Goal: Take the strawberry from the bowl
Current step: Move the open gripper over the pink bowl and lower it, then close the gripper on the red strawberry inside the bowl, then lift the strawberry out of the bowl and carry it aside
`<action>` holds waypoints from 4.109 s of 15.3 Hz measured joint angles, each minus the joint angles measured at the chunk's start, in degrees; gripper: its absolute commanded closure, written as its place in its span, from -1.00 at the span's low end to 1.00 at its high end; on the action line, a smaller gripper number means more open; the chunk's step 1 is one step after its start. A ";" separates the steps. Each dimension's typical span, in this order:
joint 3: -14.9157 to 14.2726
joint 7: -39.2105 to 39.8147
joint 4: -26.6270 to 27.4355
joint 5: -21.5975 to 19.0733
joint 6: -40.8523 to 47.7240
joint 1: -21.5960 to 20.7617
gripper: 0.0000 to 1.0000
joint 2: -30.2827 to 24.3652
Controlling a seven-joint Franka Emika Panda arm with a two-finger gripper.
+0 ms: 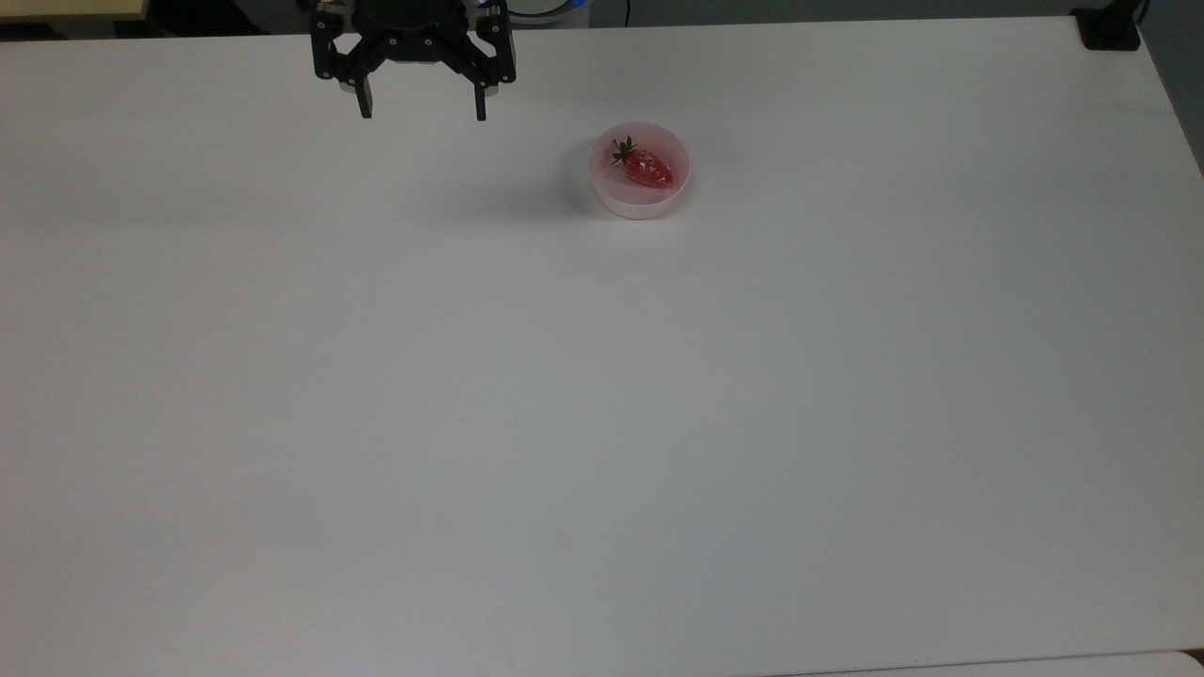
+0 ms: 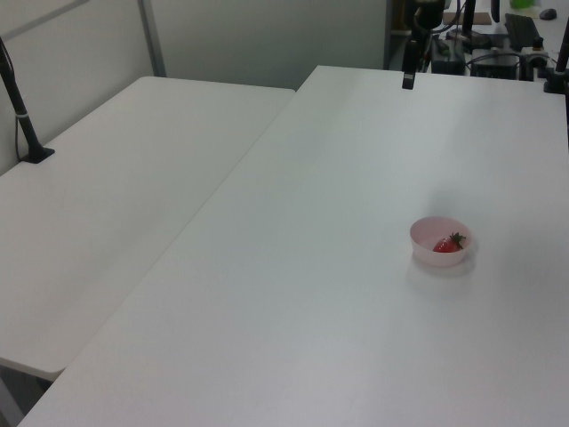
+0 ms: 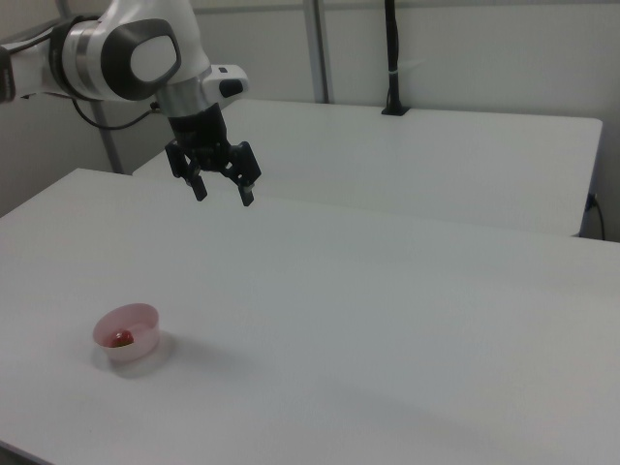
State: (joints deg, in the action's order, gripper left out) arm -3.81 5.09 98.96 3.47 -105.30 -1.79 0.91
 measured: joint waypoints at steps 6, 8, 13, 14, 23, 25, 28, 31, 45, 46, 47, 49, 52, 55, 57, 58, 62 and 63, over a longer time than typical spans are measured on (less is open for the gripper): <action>-0.76 2.59 0.00 0.00 0.00 0.01 -1.00 0.02; -0.96 2.65 0.00 -0.04 0.00 -0.10 -1.00 0.02; -1.29 3.83 0.11 -0.18 4.17 -2.82 -1.00 0.05; -1.29 4.09 0.49 -0.24 6.27 -4.58 -1.00 0.10; -1.31 4.40 9.76 -1.87 14.68 -17.97 -0.87 4.27; -1.28 4.46 12.29 -2.47 9.28 -19.03 -0.87 6.28; -1.27 3.06 15.75 -2.49 2.74 -20.61 -0.79 7.70; -1.24 -0.11 16.41 -2.49 0.31 -22.33 -0.62 9.00; -0.80 -0.63 17.34 -2.04 -1.72 -22.71 -0.03 13.89; -0.80 -0.40 17.33 -2.04 -1.79 -22.69 0.00 14.02; -0.80 0.05 17.30 -2.03 -1.80 -22.67 0.01 14.01; -0.81 0.46 17.16 -2.03 -1.80 -22.63 0.13 13.89; -0.82 0.52 17.08 -2.03 -1.80 -22.55 0.16 13.80; -0.85 0.58 17.00 -2.03 -1.80 -22.48 0.16 13.59; -0.87 0.59 16.83 -2.03 -1.80 -22.45 0.16 13.17; -0.89 0.84 16.68 -2.03 -1.43 -22.36 0.16 12.88; -2.54 4.54 11.09 -2.22 6.76 -21.32 0.16 11.07; -3.73 6.20 8.97 -2.62 9.36 -21.02 0.16 10.37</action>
State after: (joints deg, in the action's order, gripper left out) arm -7.54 11.29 107.93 0.85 -95.94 -22.81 11.28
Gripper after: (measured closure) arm 0.577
